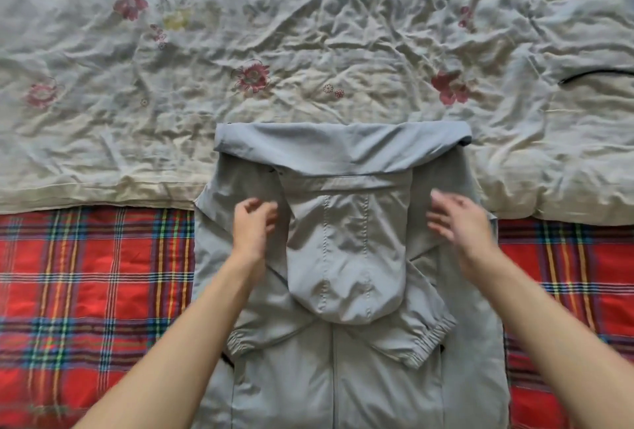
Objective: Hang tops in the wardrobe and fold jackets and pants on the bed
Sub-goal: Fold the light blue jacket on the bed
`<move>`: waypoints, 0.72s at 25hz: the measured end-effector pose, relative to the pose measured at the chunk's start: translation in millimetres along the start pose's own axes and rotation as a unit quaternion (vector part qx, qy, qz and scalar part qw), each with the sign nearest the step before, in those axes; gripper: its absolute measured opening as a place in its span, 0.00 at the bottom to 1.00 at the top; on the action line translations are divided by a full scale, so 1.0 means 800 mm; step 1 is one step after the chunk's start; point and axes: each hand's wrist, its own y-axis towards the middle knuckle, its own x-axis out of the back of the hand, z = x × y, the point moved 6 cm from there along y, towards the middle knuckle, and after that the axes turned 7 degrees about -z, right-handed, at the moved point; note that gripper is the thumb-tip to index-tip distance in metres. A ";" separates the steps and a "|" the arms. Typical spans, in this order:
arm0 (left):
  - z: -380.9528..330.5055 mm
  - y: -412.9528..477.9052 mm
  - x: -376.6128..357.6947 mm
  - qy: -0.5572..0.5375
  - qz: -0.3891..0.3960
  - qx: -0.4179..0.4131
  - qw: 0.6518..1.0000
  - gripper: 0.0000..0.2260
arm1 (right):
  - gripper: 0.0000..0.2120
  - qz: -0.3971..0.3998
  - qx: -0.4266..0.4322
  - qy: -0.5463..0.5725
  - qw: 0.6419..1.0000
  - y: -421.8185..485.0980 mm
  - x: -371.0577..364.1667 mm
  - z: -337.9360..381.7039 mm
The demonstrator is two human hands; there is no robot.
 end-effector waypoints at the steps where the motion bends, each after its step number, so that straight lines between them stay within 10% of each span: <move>1: -0.026 0.018 -0.011 -0.048 -0.005 0.009 0.999 0.10 | 0.19 0.005 -0.043 0.072 0.996 0.023 -0.008 0.031; 5: -0.082 0.122 -0.028 -0.152 -0.095 0.103 0.978 0.14 | 0.11 -0.058 -0.100 0.098 0.988 0.089 -0.025 0.086; 8: -0.088 0.127 -0.012 0.030 -0.234 0.081 0.968 0.20 | 0.16 -0.242 -0.005 -0.171 0.955 0.086 0.004 0.063; 11: -0.134 0.094 -0.015 0.314 -0.343 -0.211 0.860 0.24 | 0.22 -0.326 0.304 -0.306 0.841 0.067 -0.010 0.107; 14: -0.138 0.093 -0.103 0.503 -0.054 -0.502 0.702 0.29 | 0.22 -0.101 0.561 -0.353 0.742 0.058 -0.113 0.134; 16: -0.104 0.123 -0.131 0.642 0.089 -0.490 0.583 0.33 | 0.27 0.000 0.572 -0.521 0.634 0.082 -0.147 0.097; 18: -0.101 0.156 -0.106 0.688 0.054 -0.437 0.577 0.32 | 0.33 -0.026 0.483 -0.611 0.626 0.127 -0.104 0.066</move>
